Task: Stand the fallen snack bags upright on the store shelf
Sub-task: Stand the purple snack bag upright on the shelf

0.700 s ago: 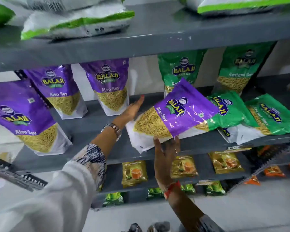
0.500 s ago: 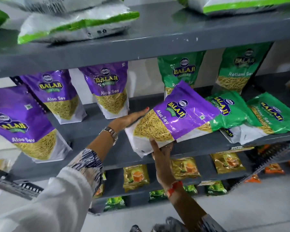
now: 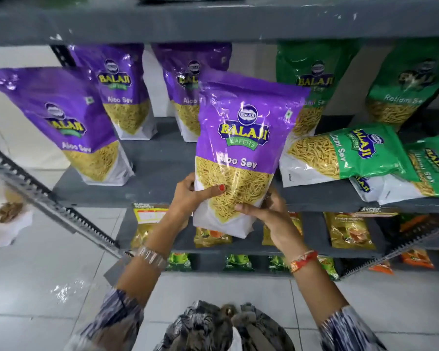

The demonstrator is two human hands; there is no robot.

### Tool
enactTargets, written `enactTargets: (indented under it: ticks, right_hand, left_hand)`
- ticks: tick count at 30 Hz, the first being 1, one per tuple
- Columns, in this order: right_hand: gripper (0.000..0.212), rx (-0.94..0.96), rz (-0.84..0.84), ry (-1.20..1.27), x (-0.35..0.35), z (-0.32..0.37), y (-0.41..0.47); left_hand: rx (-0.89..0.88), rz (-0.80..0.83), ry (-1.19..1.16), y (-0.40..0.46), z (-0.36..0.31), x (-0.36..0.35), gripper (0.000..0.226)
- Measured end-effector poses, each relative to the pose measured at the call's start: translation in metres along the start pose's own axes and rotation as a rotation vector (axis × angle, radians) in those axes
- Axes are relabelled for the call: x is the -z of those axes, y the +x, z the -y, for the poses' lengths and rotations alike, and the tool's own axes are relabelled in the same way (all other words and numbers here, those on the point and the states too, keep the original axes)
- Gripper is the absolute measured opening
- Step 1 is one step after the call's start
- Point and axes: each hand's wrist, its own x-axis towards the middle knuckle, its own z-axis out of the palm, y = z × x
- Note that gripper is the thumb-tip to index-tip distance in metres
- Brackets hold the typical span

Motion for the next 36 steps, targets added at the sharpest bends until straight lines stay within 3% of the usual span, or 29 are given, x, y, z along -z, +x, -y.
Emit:
enactTargets:
  ticks: [10,19,24,28,32,36]
  right_hand:
    - [0.062,-0.04,0.172,-0.185,-0.018,0.009,-0.008]
    - [0.064,0.055,0.174,-0.296,-0.05,-0.004,0.072]
    - [0.074,0.086,0.181,-0.271,-0.066,-0.001,0.116]
    - [0.081,0.101,0.183,-0.323,-0.071,-0.01,0.135]
    - [0.08,0.093,0.177,-0.307,-0.063,-0.018,0.138]
    - [0.08,0.072,0.19,-0.336,-0.052,-0.016,0.138]
  left_hand:
    - [-0.157,-0.107,0.06,-0.051,-0.006,0.03,0.06]
    - [-0.167,-0.143,0.111,0.027,-0.009,0.068,0.078]
    - [-0.216,-0.147,0.142,0.07,-0.021,0.086,0.07]
    - [-0.212,-0.118,0.176,0.089,-0.013,0.098,0.085]
    - [-0.238,-0.071,0.181,0.098,-0.005,0.096,0.072]
    - [-0.26,-0.053,0.193,0.102,0.002,0.09,0.074]
